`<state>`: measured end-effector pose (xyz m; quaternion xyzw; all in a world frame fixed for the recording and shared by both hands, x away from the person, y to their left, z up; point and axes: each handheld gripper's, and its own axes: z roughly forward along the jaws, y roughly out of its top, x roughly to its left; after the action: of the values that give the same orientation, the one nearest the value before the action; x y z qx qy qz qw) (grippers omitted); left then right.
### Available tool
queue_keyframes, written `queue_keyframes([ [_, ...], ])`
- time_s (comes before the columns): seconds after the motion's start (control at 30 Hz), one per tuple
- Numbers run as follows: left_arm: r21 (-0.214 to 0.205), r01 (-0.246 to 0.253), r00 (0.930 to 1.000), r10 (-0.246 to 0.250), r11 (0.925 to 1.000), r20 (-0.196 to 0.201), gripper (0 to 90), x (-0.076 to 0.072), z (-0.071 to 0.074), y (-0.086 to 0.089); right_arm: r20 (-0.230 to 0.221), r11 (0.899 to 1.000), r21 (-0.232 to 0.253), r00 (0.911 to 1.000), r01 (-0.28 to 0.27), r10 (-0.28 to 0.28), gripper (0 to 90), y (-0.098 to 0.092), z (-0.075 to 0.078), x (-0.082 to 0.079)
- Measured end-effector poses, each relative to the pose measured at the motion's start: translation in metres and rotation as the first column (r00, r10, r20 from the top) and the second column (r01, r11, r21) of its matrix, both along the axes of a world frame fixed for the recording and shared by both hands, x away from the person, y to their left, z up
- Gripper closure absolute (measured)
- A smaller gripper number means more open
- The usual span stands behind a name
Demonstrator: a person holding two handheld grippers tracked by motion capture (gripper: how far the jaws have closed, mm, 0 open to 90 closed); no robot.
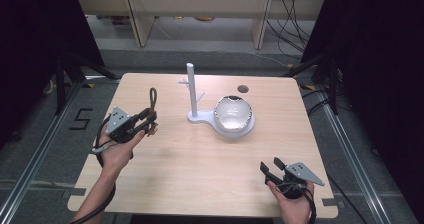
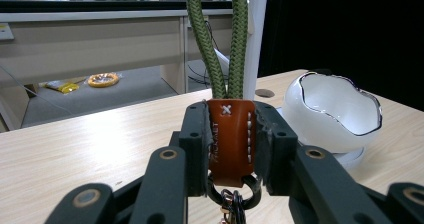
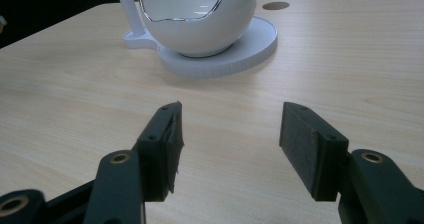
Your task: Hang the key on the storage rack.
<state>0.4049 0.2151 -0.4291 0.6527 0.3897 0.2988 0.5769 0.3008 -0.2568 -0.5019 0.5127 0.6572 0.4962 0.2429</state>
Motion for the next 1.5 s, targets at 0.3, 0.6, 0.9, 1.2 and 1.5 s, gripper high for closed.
queue_keyframes([
  [0.3,-0.002,0.005,1.0000,-0.005,1.0000,0.002,68.5,0.004,0.000,-0.004,0.023,1.000,-0.012,0.9997,-0.003,0.003,43.4,-0.001,-0.001,0.002],
  [0.6,0.003,0.008,1.0000,-0.008,1.0000,0.001,68.5,0.006,0.000,-0.008,0.013,1.000,-0.006,0.9999,-0.008,0.008,43.3,-0.001,-0.001,0.001],
  [0.9,0.002,0.011,0.9999,-0.011,0.9999,0.000,68.4,0.009,0.002,-0.011,0.018,1.000,-0.007,0.9998,-0.004,0.004,43.3,-0.001,-0.001,0.001],
  [1.2,0.006,0.006,0.9999,-0.006,1.0000,-0.008,68.4,0.014,0.000,-0.012,0.024,1.000,-0.025,0.9997,-0.002,0.002,43.2,-0.003,0.000,0.001],
  [1.5,0.016,0.008,0.9998,-0.007,0.9998,-0.020,68.4,0.020,-0.003,-0.015,0.022,1.000,-0.023,0.9998,-0.002,0.003,43.2,-0.002,-0.001,0.001],
])
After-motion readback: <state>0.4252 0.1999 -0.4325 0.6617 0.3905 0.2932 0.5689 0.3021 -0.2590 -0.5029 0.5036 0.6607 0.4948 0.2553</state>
